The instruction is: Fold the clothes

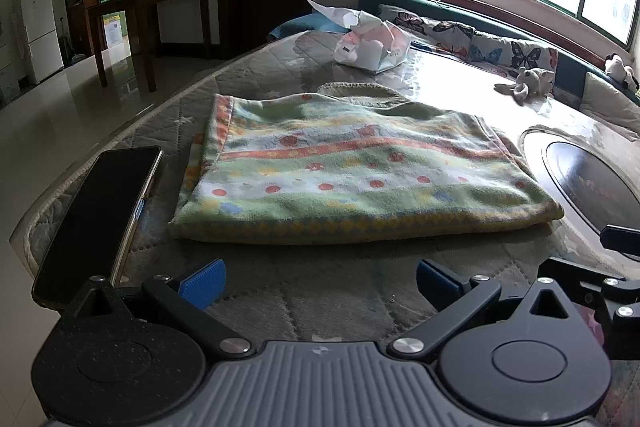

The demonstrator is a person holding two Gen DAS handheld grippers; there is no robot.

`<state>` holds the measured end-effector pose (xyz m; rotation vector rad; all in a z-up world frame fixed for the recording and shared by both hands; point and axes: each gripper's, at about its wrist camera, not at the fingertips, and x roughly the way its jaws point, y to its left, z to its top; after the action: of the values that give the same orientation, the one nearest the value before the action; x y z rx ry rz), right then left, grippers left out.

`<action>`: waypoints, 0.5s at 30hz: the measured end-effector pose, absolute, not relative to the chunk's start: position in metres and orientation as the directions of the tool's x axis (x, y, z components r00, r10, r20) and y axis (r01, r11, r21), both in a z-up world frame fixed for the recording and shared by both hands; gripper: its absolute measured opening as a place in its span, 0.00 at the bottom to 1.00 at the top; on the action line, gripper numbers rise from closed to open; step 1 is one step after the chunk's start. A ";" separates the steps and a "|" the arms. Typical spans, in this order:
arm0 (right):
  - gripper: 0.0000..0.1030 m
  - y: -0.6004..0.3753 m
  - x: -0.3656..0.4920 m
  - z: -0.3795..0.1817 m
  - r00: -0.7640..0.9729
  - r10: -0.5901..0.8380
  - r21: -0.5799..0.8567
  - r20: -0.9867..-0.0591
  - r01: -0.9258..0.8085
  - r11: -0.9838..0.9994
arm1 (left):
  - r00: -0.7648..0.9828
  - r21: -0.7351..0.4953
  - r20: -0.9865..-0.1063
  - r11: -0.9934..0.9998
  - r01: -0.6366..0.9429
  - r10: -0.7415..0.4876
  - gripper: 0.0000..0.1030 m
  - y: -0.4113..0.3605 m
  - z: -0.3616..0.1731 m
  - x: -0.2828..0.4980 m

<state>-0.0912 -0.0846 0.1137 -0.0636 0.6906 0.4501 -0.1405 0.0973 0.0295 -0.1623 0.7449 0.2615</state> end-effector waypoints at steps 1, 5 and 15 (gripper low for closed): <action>1.00 -0.084 -0.091 0.113 0.678 0.381 0.091 -0.628 -0.422 0.902 | 0.704 -0.054 -0.688 0.955 -0.291 0.176 1.00 0.097 0.029 -0.140; 1.00 -0.083 -0.090 0.113 0.676 0.383 0.090 -0.630 -0.426 0.900 | 0.702 -0.053 -0.690 0.955 -0.292 0.176 1.00 0.097 0.029 -0.140; 1.00 -0.083 -0.089 0.111 0.670 0.387 0.097 -0.633 -0.428 0.899 | 0.698 -0.038 -0.692 0.957 -0.289 0.183 1.00 0.095 0.029 -0.137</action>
<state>-0.0889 -0.0832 0.1113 -0.0616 0.6992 0.4599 -0.1368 0.0948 0.0293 -0.1479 0.7539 0.2639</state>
